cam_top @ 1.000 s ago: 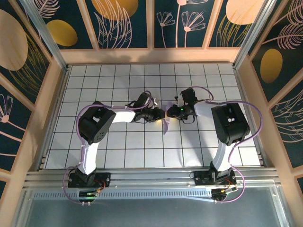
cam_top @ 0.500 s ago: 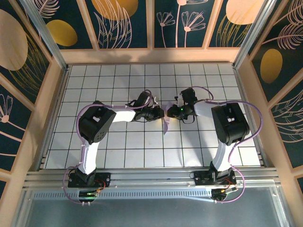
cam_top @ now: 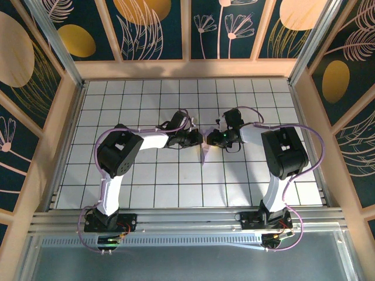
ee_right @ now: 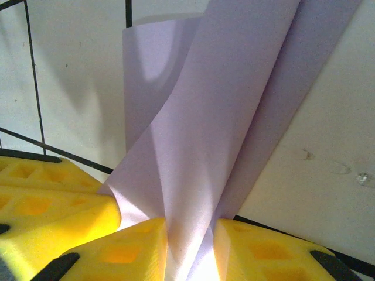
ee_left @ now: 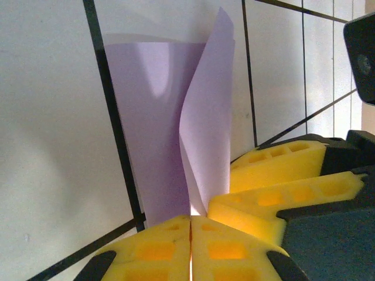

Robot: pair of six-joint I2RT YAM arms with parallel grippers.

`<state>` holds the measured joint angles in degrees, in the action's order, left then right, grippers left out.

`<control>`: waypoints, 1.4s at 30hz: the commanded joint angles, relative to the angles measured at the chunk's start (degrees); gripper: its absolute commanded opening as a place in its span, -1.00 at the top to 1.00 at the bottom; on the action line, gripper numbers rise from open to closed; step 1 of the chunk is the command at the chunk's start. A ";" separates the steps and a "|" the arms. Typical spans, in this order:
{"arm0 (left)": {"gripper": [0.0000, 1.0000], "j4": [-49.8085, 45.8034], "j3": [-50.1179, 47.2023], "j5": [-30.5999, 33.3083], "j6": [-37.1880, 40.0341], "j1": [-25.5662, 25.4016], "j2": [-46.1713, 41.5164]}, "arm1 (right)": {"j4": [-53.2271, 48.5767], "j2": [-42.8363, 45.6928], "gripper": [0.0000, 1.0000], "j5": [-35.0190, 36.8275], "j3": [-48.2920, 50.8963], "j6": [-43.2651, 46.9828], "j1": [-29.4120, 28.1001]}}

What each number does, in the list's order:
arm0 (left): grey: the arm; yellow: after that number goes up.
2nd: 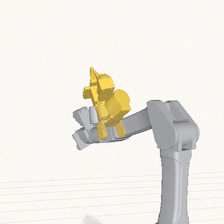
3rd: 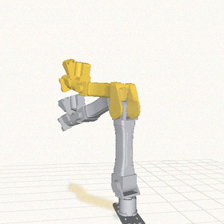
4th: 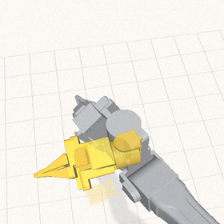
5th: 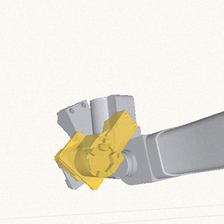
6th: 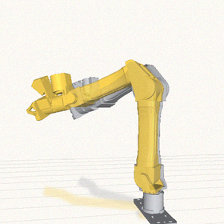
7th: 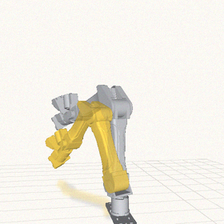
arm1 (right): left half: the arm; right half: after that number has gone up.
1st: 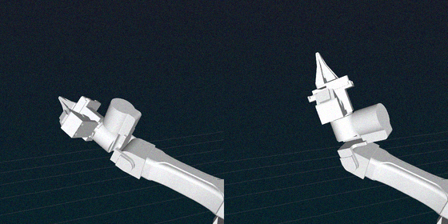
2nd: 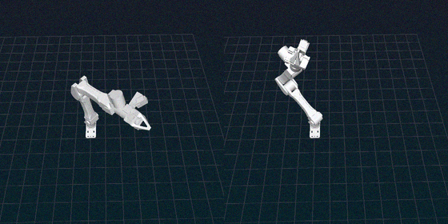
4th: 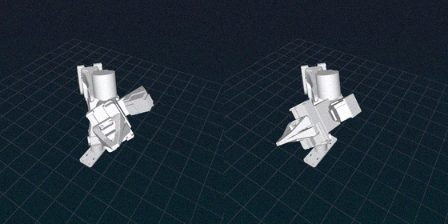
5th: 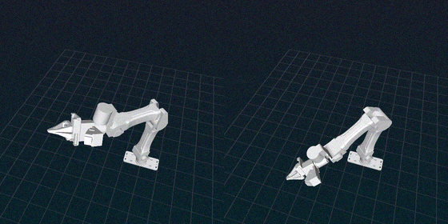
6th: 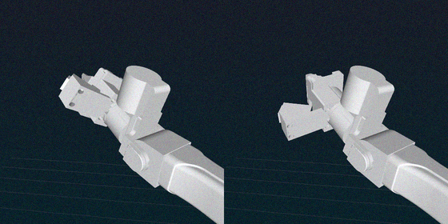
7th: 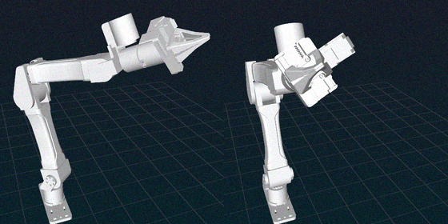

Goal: Fold a paper plane with a square sheet of paper (fold left side to right side)
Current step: Fold the wing for the fifth time at the center of the table.

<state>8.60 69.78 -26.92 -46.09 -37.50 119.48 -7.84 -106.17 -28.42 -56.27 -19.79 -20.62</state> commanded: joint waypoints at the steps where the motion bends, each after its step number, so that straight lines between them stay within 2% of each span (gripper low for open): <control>1: 0.84 -1.92 1.72 1.07 1.93 0.54 1.80 | 4.22 -5.37 0.39 7.42 -0.21 2.21 -1.14; 22: 0.87 -4.51 3.38 3.21 3.17 0.65 4.85 | 3.61 -5.12 0.37 7.55 -0.51 2.14 -1.34; 42: 0.91 -10.99 4.44 6.49 3.57 0.67 7.65 | 6.47 0.03 0.33 2.33 0.62 -0.77 0.52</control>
<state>2.74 74.17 -26.17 -44.07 -37.39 122.85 -7.11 -106.02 -28.99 -56.55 -20.29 -20.56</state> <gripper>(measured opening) 0.050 0.334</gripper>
